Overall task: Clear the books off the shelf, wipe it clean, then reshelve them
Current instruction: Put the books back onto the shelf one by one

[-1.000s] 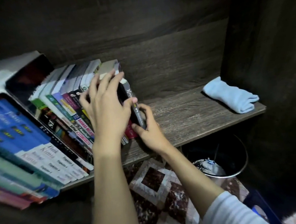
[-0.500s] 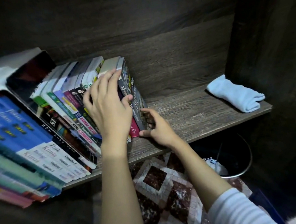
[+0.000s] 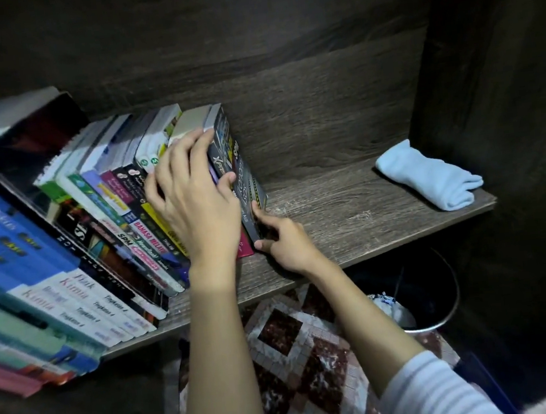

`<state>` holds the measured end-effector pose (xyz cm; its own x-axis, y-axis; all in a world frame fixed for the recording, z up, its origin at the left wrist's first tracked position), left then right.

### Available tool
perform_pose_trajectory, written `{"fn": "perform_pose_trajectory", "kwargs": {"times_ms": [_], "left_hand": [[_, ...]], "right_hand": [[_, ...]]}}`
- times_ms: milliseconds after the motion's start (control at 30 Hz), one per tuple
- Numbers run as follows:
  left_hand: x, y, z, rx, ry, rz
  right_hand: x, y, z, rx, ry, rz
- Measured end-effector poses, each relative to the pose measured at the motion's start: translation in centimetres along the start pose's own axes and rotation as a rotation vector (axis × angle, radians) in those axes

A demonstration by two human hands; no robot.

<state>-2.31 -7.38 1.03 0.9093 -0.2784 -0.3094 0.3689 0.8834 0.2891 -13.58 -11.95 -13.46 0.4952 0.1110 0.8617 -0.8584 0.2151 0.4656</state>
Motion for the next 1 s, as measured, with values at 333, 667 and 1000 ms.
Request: {"fn": "perform_pose_trajectory", "kwargs": {"times_ms": [333,667,1000], "left_hand": [[0.1,-0.4,-0.2,0.008,0.026,0.016],[0.0,0.4,-0.3,0.015,0.059,-0.098],[0.3,2.3,0.0,-0.042,0.184,-0.311]], "right_hand": [[0.5,-0.3,-0.5,-0.034,0.033,-0.069],[1.1,0.0,-1.1,-0.001,0.033,0.012],[1.0,1.8,-1.7,-0.118,0.026,0.084]]}}
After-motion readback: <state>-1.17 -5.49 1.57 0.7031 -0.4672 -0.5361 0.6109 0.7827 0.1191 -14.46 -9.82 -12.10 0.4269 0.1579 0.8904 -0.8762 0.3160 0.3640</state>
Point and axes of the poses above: each hand's wrist, its own z-axis towards the middle knuckle, its own y-axis out of the back of the hand, x = y × z, the point moved 8 cm from there along z, towards the middle knuckle, and after that the axes turned 12 degrees about -x, right-handed, at the moved point
